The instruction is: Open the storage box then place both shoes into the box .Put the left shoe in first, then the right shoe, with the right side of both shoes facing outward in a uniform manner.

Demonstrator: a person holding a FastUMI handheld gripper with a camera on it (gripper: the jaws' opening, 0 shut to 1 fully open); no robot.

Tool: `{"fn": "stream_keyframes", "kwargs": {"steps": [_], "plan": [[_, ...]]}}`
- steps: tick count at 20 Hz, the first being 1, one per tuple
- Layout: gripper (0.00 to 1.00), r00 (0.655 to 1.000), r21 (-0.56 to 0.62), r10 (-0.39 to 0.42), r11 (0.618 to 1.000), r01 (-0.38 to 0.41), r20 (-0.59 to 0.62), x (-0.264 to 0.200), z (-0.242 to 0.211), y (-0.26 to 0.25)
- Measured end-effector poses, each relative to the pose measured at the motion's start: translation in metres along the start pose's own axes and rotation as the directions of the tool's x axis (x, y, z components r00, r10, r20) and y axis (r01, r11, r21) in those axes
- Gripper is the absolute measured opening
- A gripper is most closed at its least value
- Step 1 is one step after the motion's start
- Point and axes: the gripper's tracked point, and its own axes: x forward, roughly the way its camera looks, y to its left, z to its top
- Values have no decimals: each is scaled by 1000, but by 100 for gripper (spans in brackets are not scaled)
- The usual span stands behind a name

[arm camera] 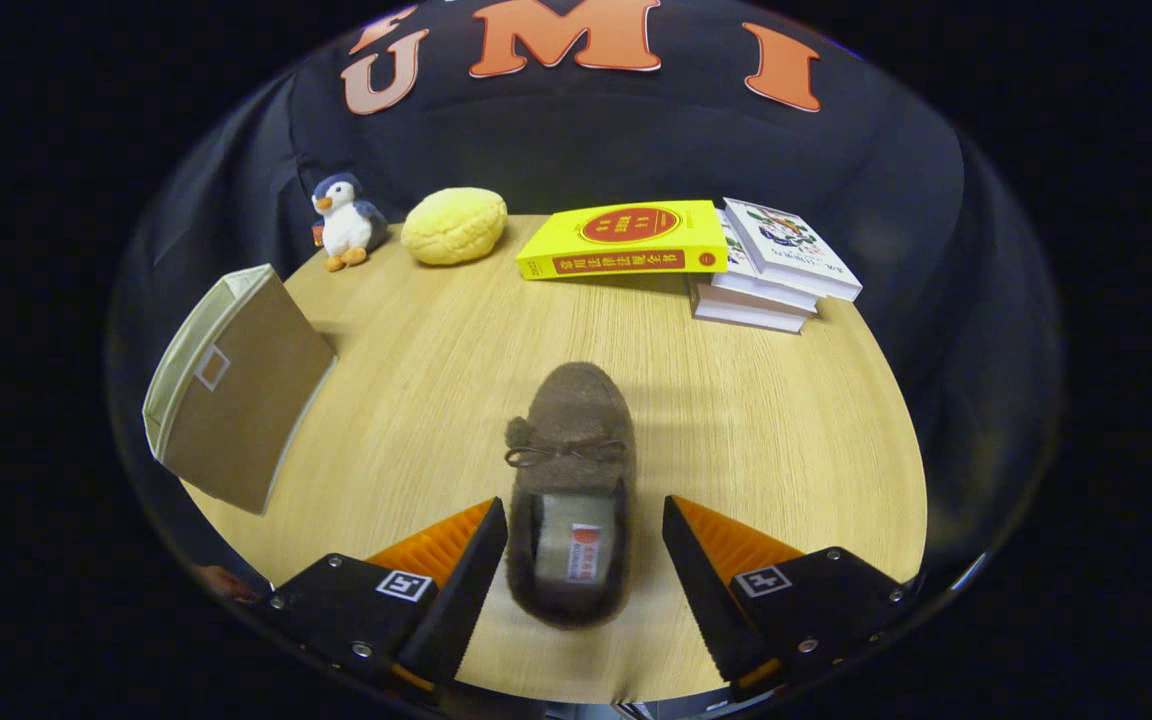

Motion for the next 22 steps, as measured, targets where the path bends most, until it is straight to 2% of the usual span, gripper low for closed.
{"fn": "stream_keyframes", "kwargs": {"steps": [3,6,7,9,10,11,12,14,18,22], "plan": [[87,1000,-24,-12,1000,12,-10,21,-5,-12],[72,999,-39,-36,999,37,11,41,1,-23],[69,1000,-40,-22,999,23,12,48,3,-22],[53,1000,-20,0,1000,0,-5,57,-1,-17],[40,1000,-15,-12,1000,12,-5,62,-1,-18],[33,1000,-22,-30,999,30,0,65,1,-20],[18,999,-29,-48,998,48,8,67,1,-21],[6,997,-58,-77,995,78,27,67,4,-20],[3,998,-6,-60,998,60,17,56,8,-10],[2,998,47,-51,998,50,25,25,24,12]]}}
